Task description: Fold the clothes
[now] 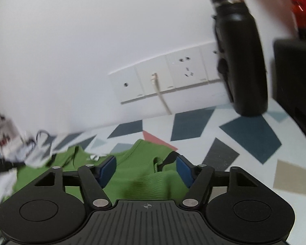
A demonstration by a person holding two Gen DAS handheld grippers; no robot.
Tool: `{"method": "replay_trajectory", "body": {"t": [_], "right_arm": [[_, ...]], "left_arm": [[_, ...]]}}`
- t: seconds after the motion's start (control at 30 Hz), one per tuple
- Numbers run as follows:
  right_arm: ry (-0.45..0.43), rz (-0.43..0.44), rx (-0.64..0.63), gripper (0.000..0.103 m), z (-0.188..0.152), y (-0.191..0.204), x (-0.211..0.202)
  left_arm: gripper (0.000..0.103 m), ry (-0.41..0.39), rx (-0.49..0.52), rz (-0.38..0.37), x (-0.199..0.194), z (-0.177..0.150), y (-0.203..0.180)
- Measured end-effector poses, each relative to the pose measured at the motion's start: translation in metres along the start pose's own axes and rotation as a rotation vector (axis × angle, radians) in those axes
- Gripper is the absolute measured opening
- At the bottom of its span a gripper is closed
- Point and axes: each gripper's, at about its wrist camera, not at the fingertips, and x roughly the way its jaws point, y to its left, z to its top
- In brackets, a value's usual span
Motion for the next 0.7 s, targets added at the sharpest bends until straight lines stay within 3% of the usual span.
{"method": "replay_trajectory", "body": {"t": [0.13,0.23,0.3,0.4,0.7], "right_arm": [[0.006,-0.012,0.06,0.049,0.0,-0.011,0.007],[0.01,-0.021,0.105,0.045,-0.001,-0.02,0.012],[0.02,-0.041,0.085,0.024,-0.002,-0.017,0.015],[-0.004,-0.043,0.054,0.007,-0.003,-0.012,0.01],[-0.122,-0.096,0.016,0.006,0.005,-0.007,-0.004]], "left_arm": [[0.006,0.029,0.005,0.007,0.013,-0.004,0.001],[0.006,0.004,0.01,0.0,0.011,-0.003,-0.001],[0.006,-0.017,0.024,-0.005,0.007,-0.002,-0.003],[0.006,-0.041,0.039,0.002,0.002,-0.003,-0.007],[0.006,-0.097,0.011,-0.014,-0.005,-0.007,-0.004]]}}
